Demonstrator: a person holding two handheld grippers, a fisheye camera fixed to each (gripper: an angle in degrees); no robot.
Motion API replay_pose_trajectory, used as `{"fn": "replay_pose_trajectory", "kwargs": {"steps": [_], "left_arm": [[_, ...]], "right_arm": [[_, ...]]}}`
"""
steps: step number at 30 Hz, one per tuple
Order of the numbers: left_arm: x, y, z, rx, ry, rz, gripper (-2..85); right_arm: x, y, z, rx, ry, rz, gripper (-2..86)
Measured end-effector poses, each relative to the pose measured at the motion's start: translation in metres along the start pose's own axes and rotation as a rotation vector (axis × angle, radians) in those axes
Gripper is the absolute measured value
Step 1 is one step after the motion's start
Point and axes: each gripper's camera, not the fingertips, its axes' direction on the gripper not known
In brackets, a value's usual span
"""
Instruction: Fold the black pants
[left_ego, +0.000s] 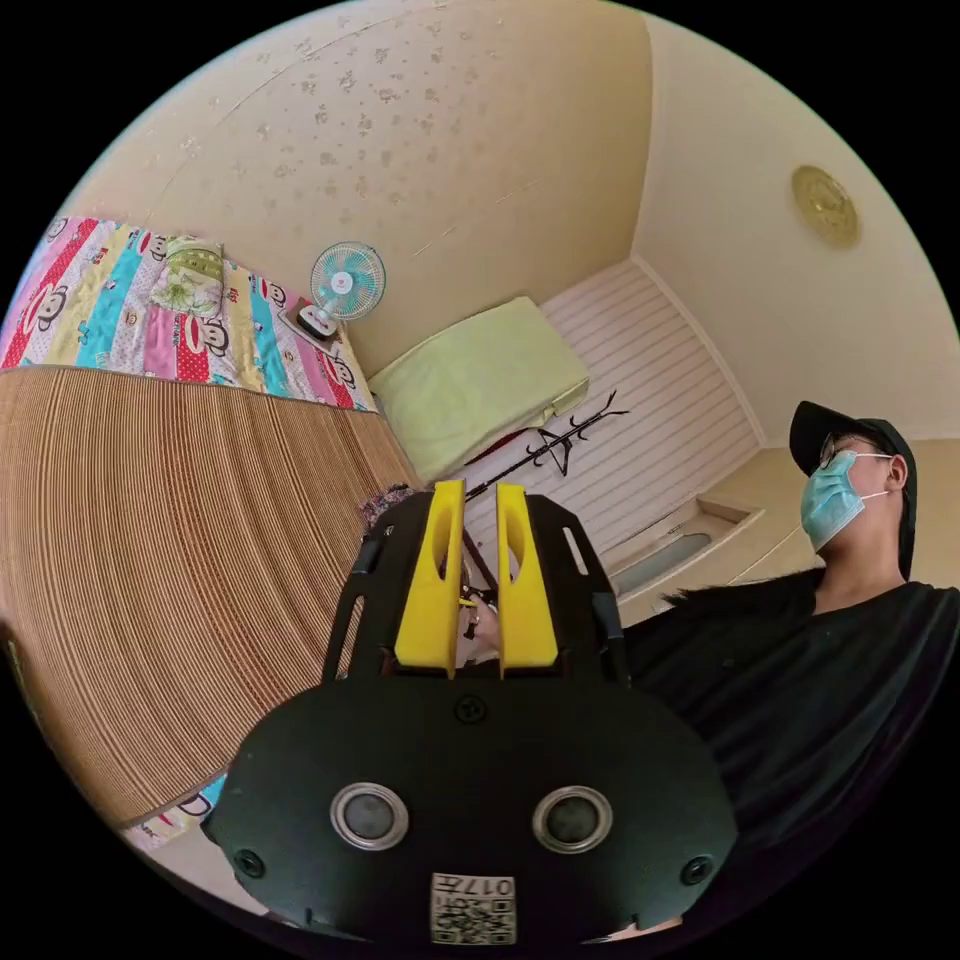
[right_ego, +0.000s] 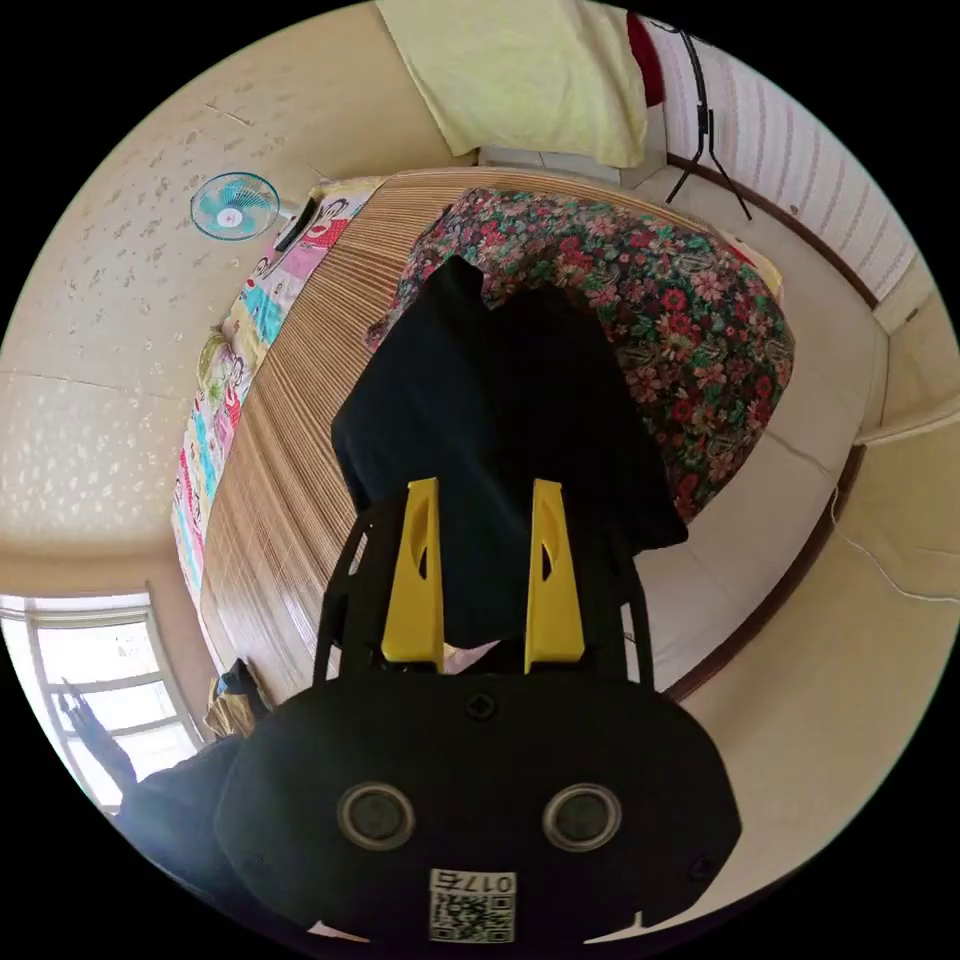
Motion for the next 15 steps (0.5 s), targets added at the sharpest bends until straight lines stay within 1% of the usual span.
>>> {"fn": "replay_pose_trajectory", "kwargs": {"steps": [1,2,4,5,7,8,9,10,12,14,15], "left_arm": [[-0.009,0.006,-0.001,0.025,0.018,-0.045,5.8],[-0.014,0.009,-0.001,0.032,0.022,-0.065,5.7],[-0.027,0.018,-0.005,0.051,-0.010,-0.122,5.4],[-0.029,0.020,-0.007,0.057,-0.026,-0.130,5.3],[-0.040,0.024,-0.009,0.083,-0.076,-0.157,5.1],[-0.044,0.024,-0.008,0.086,-0.081,-0.163,5.1],[-0.051,0.023,-0.003,0.085,-0.082,-0.176,5.1],[-0.059,0.020,0.004,0.074,-0.072,-0.185,5.1],[-0.069,0.012,0.019,0.052,-0.052,-0.189,5.1],[-0.076,0.003,0.033,0.029,-0.038,-0.181,5.1],[-0.079,-0.003,0.042,0.013,-0.030,-0.169,5.1]], "right_arm": [[-0.018,-0.010,0.010,-0.008,-0.036,-0.054,4.0],[-0.033,-0.013,0.013,0.003,-0.077,-0.119,3.6],[-0.103,-0.012,0.026,0.038,-0.225,-0.326,2.6],[-0.120,-0.011,0.031,0.038,-0.257,-0.361,2.5],[-0.184,-0.007,0.055,-0.027,-0.396,-0.528,2.4],[-0.198,-0.005,0.061,-0.057,-0.431,-0.578,2.4],[-0.224,0.000,0.075,-0.135,-0.494,-0.679,2.4],[-0.244,0.008,0.087,-0.223,-0.519,-0.786,2.5],[-0.254,0.019,0.092,-0.271,-0.536,-0.879,2.7],[-0.237,0.018,0.088,-0.258,-0.591,-0.804,4.9],[-0.212,0.011,0.088,-0.241,-0.613,-0.686,7.2]]}}
